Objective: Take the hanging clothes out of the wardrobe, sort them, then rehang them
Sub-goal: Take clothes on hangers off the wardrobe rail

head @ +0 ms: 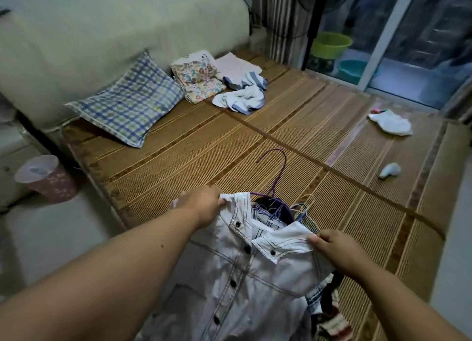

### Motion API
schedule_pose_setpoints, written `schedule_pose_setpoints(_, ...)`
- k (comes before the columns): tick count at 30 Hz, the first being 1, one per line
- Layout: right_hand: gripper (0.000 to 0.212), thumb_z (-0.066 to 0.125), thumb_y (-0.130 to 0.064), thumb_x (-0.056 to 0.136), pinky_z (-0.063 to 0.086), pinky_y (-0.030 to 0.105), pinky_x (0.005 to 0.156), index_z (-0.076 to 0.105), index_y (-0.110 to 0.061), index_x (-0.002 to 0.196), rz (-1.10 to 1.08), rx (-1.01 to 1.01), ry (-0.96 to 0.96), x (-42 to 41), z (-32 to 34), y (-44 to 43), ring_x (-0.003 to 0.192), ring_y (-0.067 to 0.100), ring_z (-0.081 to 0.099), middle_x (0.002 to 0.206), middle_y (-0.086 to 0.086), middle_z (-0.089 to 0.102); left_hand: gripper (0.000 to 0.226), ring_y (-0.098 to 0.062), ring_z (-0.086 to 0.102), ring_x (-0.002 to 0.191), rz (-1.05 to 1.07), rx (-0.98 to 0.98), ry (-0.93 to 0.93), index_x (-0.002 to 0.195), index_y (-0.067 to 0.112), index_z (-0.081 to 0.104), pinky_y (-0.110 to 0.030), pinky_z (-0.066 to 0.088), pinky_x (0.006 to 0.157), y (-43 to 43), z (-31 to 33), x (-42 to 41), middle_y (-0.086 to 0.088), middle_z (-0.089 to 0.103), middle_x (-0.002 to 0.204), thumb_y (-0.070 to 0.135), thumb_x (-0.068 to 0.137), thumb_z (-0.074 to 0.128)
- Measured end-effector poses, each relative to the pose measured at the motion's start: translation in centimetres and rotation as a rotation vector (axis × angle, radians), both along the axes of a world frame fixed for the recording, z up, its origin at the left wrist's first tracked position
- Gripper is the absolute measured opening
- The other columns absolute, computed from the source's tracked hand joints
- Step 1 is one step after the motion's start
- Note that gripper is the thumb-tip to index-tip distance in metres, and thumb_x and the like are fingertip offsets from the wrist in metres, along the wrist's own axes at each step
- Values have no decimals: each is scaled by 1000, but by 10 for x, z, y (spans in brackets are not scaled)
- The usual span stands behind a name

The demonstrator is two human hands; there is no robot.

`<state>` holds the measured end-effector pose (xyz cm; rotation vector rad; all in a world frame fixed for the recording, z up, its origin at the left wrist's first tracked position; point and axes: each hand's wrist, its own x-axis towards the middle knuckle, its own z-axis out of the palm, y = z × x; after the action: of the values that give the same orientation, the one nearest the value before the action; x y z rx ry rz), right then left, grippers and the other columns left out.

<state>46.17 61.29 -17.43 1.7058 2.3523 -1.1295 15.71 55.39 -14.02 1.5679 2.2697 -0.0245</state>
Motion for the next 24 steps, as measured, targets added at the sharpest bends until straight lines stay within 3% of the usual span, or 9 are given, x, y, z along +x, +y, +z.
schedule_pose_setpoints(2, 32, 41, -42, 97, 42, 26, 63, 59, -19, 85, -4, -53, -56, -3, -22, 19, 76, 14, 55, 83, 0, 60, 22, -26, 57, 96, -1, -42, 12, 90, 23, 51, -46, 38, 92, 22, -17, 6, -3, 62, 101, 41, 98, 41)
schedule_pose_setpoints(6, 32, 38, -39, 99, 46, 34, 80, 56, -14, 93, -53, -102, -152, -18, -64, 48, 85, 21, 55, 92, 6, 60, 18, -24, 54, 91, 6, -68, -91, 83, 24, 48, -50, 39, 96, 44, -48, 8, 1, 60, 92, 34, 97, 44)
schedule_pose_setpoints(8, 29, 40, -37, 99, 45, 33, 81, 54, -12, 98, -102, -127, -168, -28, -84, 61, 90, 23, 55, 99, 9, 60, 18, -24, 54, 109, 29, -96, -176, 109, 25, 54, -45, 39, 97, 48, -67, 5, -3, 59, 120, 35, 96, 46)
schedule_pose_setpoints(10, 34, 45, -36, 96, 45, 34, 87, 51, -10, 118, -115, -142, -174, -38, -99, 69, 103, 29, 55, 117, 14, 59, 50, -22, 36, 135, 37, -168, -215, 141, 29, 36, -48, 29, 110, 44, -84, 1, 0, 37, 149, 40, 94, 47)
schedule_pose_setpoints(13, 64, 50, -42, 93, 37, 40, 107, 24, -19, 148, 50, -60, -262, -51, -115, 72, 134, 30, 35, 149, 11, 34, 67, -21, 13, 146, 8, -268, -123, 149, 35, 13, -52, 17, 116, 35, -101, -4, 1, 12, 159, 47, 93, 47)
schedule_pose_setpoints(16, 70, 48, -42, 95, 26, 42, 113, 8, -27, 151, 229, 51, -306, -63, -116, 63, 145, 26, 13, 158, 4, 14, 68, -22, 7, 146, -32, -302, -67, 150, 36, 9, -51, 14, 115, 22, -103, -6, 2, 6, 160, 47, 93, 46)
schedule_pose_setpoints(24, 66, 48, -42, 94, 26, 43, 113, 15, -29, 150, 408, 203, -285, -102, -86, 47, 145, 24, 15, 158, 2, 16, 66, -21, 1, 147, -26, -263, -15, 150, 36, 10, -50, 10, 115, -9, -63, -19, 3, 2, 160, 45, 95, 45)
